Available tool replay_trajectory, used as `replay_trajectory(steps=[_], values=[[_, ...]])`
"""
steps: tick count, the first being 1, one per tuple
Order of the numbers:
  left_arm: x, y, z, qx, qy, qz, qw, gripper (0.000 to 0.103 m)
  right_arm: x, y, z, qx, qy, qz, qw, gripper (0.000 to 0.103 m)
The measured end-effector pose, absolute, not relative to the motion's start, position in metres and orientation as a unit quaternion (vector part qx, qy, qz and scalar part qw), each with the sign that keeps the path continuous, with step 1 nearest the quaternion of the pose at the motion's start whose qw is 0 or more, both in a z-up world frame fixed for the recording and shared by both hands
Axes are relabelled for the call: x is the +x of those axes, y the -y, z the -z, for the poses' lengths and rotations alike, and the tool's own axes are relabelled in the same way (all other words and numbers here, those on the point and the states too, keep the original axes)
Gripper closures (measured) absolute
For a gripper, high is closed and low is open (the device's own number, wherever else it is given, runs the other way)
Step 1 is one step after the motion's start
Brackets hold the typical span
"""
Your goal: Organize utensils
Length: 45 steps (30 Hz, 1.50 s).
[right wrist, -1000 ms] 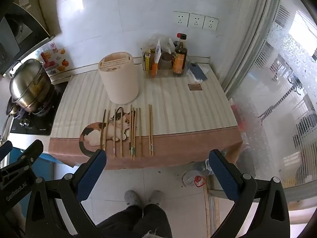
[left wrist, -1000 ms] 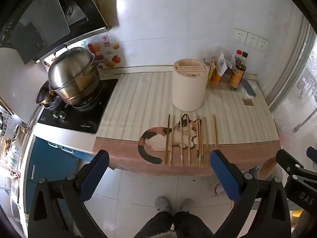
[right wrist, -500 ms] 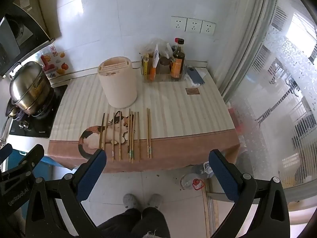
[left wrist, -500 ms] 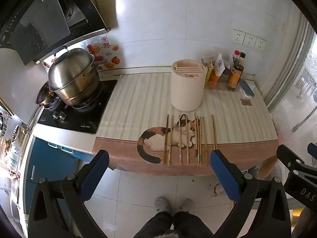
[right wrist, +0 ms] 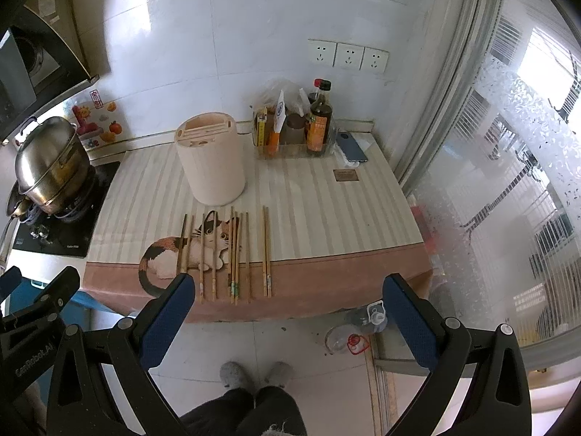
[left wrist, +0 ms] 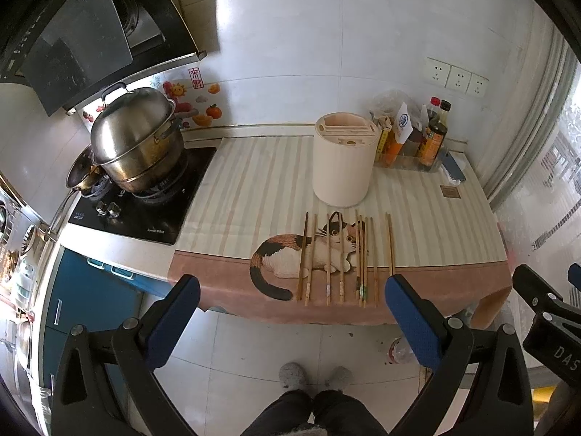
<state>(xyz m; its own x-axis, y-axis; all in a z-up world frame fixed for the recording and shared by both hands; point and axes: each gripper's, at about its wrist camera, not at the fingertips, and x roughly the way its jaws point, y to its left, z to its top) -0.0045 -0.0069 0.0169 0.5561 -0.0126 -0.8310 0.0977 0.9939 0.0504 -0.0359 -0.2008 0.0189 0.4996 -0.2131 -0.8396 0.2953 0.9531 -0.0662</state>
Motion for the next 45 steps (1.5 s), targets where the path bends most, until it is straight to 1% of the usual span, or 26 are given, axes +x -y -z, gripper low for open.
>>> replay_trajectory(steps=[45], values=[[-0.0105, 0.0085, -0.0192, 0.050, -0.451, 0.037, 0.890, 0.000, -0.0420, 0.1951, -0.0276, 0.033, -0.468, 0.145, 0.871, 0.000]])
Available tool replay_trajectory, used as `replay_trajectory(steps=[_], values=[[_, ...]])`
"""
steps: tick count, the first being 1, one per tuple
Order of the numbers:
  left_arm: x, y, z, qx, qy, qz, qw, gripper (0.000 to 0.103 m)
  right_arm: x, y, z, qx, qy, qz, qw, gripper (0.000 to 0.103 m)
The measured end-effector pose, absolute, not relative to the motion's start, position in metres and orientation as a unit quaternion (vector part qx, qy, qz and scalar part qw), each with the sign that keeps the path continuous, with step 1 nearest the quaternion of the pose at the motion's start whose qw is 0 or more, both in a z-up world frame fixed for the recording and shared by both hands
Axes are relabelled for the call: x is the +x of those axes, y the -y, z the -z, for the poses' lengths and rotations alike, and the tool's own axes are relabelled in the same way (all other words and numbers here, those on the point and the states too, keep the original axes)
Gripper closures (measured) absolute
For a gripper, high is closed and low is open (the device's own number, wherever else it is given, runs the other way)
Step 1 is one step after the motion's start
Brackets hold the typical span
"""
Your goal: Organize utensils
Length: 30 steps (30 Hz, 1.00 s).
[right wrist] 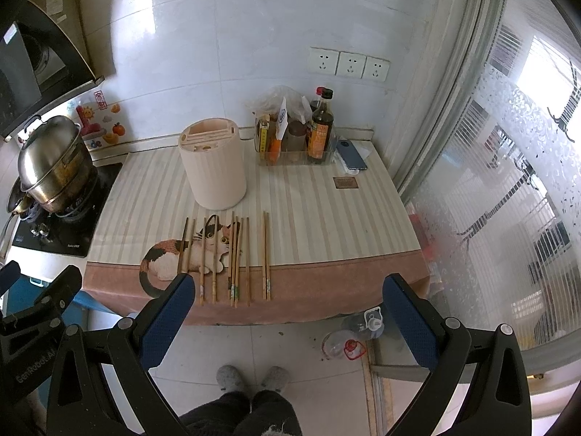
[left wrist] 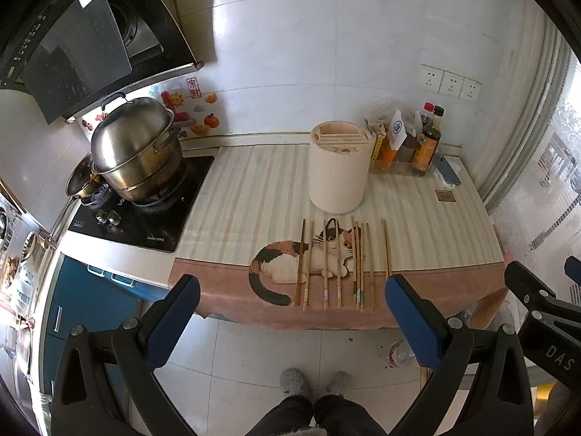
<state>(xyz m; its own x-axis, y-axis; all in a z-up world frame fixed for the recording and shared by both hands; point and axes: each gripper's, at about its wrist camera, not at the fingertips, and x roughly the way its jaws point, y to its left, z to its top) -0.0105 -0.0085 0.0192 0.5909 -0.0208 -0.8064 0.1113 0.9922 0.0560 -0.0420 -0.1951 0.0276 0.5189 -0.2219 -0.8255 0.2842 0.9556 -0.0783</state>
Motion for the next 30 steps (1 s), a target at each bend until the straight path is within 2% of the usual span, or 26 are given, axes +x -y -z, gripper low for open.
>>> replay_trajectory(steps=[22, 30], values=[[0.006, 0.010, -0.020, 0.047, -0.442, 0.024, 0.895, 0.000, -0.017, 0.197, -0.029, 0.027, -0.469, 0.137, 0.872, 0.000], [0.050, 0.014, 0.011, 0.051, -0.427, -0.022, 0.903, 0.000, 0.017, 0.218, -0.001, 0.040, -0.484, 0.131, 0.864, 0.000]])
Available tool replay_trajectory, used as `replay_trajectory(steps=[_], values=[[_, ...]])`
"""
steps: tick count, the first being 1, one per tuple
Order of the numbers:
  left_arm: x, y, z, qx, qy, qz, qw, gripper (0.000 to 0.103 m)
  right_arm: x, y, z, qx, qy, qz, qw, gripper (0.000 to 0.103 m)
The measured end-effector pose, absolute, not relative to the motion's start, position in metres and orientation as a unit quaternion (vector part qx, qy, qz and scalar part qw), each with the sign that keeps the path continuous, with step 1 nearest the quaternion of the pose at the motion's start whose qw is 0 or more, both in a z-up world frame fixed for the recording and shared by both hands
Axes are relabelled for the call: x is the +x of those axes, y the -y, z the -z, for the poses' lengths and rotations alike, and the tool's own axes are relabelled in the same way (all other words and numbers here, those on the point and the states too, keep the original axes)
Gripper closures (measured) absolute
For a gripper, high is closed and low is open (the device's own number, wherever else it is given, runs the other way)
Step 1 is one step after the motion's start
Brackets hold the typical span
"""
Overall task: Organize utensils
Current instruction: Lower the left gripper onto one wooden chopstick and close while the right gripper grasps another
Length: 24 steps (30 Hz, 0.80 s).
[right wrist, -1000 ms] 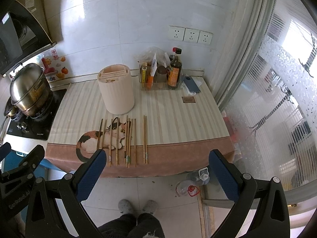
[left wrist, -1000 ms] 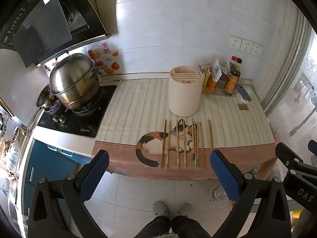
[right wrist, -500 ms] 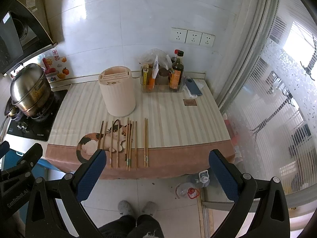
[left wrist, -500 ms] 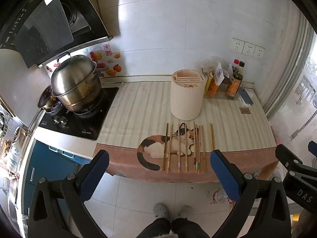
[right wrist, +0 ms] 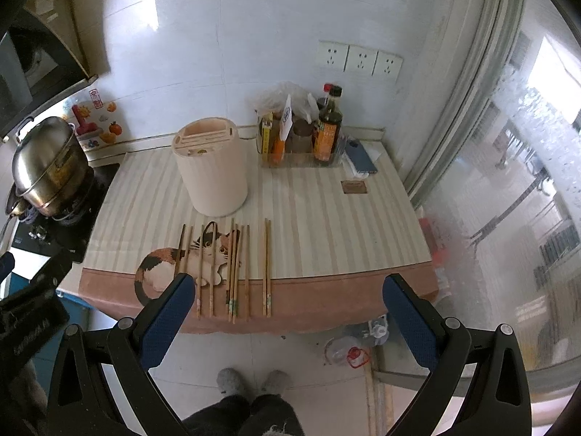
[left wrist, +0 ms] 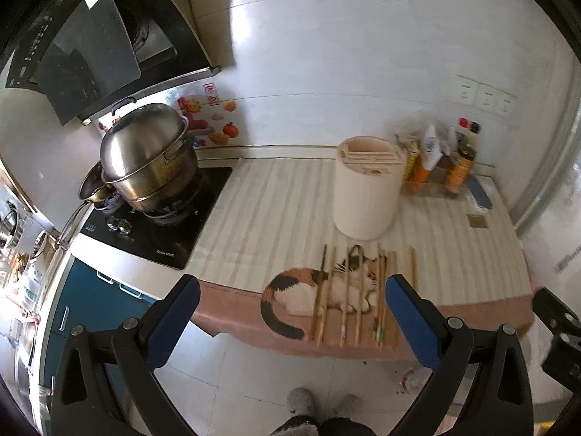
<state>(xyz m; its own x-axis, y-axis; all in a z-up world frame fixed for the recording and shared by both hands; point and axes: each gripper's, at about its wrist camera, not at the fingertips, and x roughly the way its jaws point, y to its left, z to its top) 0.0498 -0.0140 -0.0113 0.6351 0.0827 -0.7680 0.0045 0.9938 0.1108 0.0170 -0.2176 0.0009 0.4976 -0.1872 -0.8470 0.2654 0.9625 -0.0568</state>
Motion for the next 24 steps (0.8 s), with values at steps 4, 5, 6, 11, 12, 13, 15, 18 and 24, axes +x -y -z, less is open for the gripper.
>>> replay_trajectory(steps=[4, 5, 6, 11, 12, 13, 15, 18, 24], values=[[0.079, 0.020, 0.040, 0.070, -0.427, -0.038, 0.901, 0.000, 0.042, 0.232, 0.028, 0.045, -0.498, 0.133, 0.855, 0.000], [0.088, 0.022, 0.051, 0.078, -0.433, -0.041, 0.897, 0.000, 0.047, 0.234, 0.035, 0.045, -0.502, 0.133, 0.853, 0.000], [0.098, 0.022, 0.063, 0.085, -0.443, -0.043, 0.891, 0.000, 0.057, 0.238, 0.046, 0.046, -0.508, 0.133, 0.850, 0.000], [0.137, 0.019, 0.118, 0.105, -0.474, -0.050, 0.873, 0.000, 0.095, 0.256, 0.102, 0.038, -0.547, 0.131, 0.826, 0.000], [0.147, 0.018, 0.132, 0.110, -0.486, -0.046, 0.866, 0.000, 0.105, 0.261, 0.118, 0.041, -0.560, 0.133, 0.817, 0.000], [0.155, 0.018, 0.145, 0.113, -0.495, -0.043, 0.860, 0.000, 0.114, 0.267, 0.135, 0.046, -0.570, 0.135, 0.809, 0.000], [0.171, 0.017, 0.169, 0.119, -0.516, -0.035, 0.847, 0.000, 0.129, 0.276, 0.166, 0.050, -0.592, 0.147, 0.791, 0.001], [0.197, 0.012, 0.213, 0.111, -0.564, -0.009, 0.818, 0.000, 0.147, 0.283, 0.210, 0.067, -0.617, 0.153, 0.769, 0.006], [0.240, 0.005, 0.298, 0.059, -0.668, 0.047, 0.741, 0.043, 0.174, 0.290, 0.284, 0.139, -0.669, 0.140, 0.716, 0.038]])
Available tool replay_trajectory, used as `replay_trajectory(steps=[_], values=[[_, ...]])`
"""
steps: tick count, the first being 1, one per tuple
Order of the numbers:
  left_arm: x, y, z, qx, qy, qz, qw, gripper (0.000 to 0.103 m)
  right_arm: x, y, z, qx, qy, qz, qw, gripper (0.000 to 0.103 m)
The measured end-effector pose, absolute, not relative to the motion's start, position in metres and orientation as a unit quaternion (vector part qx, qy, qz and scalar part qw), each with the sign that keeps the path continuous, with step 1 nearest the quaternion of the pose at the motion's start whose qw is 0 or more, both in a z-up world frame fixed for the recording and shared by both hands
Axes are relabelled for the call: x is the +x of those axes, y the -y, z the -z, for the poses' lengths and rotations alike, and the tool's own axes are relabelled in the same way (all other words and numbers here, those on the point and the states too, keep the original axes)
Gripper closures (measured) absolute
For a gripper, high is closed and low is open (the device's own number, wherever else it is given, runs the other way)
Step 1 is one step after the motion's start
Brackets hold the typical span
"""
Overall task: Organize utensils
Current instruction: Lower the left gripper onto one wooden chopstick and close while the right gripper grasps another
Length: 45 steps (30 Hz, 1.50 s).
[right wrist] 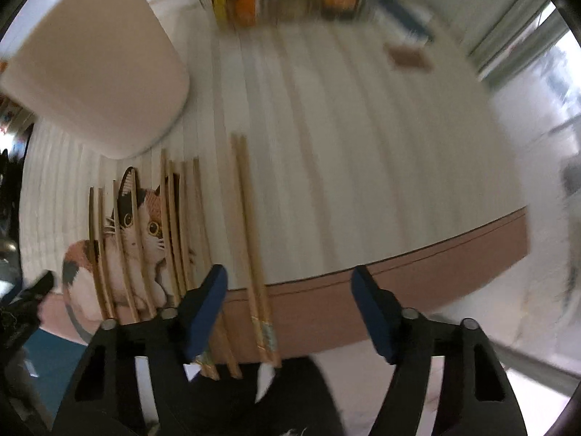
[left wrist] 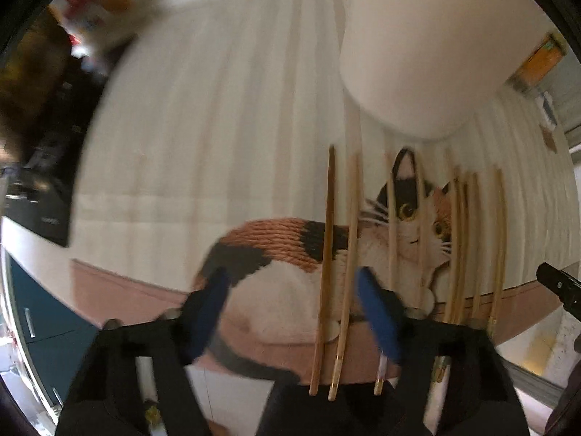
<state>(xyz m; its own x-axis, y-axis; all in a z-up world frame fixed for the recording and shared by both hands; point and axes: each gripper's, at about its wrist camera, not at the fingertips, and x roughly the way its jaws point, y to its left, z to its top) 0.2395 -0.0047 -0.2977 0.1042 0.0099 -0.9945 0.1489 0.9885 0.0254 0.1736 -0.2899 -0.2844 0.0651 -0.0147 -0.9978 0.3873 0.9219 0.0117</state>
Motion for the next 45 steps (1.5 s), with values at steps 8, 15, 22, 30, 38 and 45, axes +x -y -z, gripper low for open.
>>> replay_trajectory(steps=[8, 15, 22, 30, 38, 45], values=[[0.256, 0.021, 0.344, 0.081, -0.687, 0.081, 0.717, 0.074, 0.197, 0.292, 0.326, 0.165, -0.680, 0.145, 0.700, 0.056], [0.252, 0.032, 0.346, 0.086, -0.691, 0.090, 0.712, 0.098, 0.210, 0.287, 0.345, 0.157, -0.695, 0.133, 0.689, 0.082], [0.265, 0.015, 0.348, 0.057, -0.700, 0.075, 0.708, 0.098, 0.219, 0.281, 0.349, 0.107, -0.713, 0.150, 0.676, 0.099], [0.260, -0.009, 0.344, 0.034, -0.709, 0.044, 0.703, 0.098, 0.218, 0.314, 0.352, 0.227, -0.694, 0.081, 0.678, 0.100], [0.251, -0.012, 0.340, 0.037, -0.705, 0.019, 0.708, 0.098, 0.238, 0.297, 0.356, 0.194, -0.711, 0.048, 0.675, 0.092], [0.244, 0.003, 0.345, 0.034, -0.701, 0.015, 0.712, 0.098, 0.230, 0.299, 0.369, 0.166, -0.717, 0.059, 0.674, 0.092]])
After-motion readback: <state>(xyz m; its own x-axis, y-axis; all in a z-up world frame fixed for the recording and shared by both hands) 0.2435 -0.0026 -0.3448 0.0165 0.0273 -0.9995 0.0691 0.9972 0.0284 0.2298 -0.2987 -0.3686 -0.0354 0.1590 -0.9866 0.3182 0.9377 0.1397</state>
